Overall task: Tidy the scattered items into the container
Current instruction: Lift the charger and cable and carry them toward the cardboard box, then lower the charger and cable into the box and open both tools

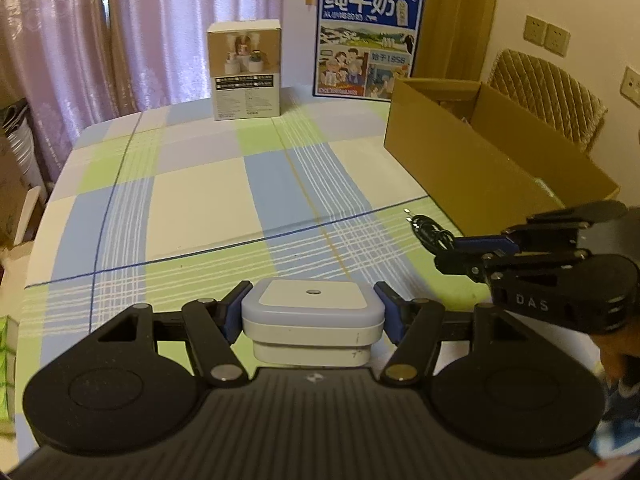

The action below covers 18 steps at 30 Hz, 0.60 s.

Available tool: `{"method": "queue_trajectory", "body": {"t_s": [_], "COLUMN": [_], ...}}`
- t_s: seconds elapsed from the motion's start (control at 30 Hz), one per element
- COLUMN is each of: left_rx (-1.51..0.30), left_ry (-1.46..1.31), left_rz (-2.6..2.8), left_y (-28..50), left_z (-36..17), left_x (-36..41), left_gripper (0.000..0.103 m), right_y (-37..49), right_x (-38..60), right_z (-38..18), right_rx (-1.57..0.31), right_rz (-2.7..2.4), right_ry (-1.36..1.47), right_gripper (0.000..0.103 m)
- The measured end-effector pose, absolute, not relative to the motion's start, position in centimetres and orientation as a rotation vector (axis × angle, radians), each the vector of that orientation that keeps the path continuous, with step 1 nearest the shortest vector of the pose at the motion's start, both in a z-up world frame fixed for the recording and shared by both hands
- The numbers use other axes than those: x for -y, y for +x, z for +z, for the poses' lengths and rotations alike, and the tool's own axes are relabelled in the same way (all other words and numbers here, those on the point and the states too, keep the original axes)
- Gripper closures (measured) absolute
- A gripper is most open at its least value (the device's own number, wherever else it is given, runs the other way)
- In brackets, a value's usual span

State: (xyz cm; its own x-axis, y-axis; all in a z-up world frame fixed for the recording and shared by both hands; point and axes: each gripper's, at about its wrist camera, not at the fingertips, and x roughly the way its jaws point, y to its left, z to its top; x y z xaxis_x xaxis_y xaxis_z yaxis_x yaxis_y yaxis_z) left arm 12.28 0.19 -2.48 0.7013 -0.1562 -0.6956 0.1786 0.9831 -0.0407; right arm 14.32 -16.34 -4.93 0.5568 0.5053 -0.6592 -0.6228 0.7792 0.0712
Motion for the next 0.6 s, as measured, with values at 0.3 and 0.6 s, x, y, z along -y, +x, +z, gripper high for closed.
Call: {"method": "queue_trajectory", "body": {"t_s": [0.3, 0.6], "left_rx": [-0.767, -0.761], "left_ry": [-0.018, -0.025], "left_rz": [-0.138, -0.144], "left_y": [9.5, 8.4], "left_z": [0.3, 2.4], "left_x": [1.0, 4.5], "left_gripper": [0.042, 0.042], "right_y": [11.8, 10.9], "right_x": [18.6, 23.1], "right_z": [-0.9, 2.6], "right_rx": [-0.664, -0.609], "right_rz": [0.648, 0.583], "right_ry": [-0.137, -0.096], "right_gripper": [0.092, 0.092]}}
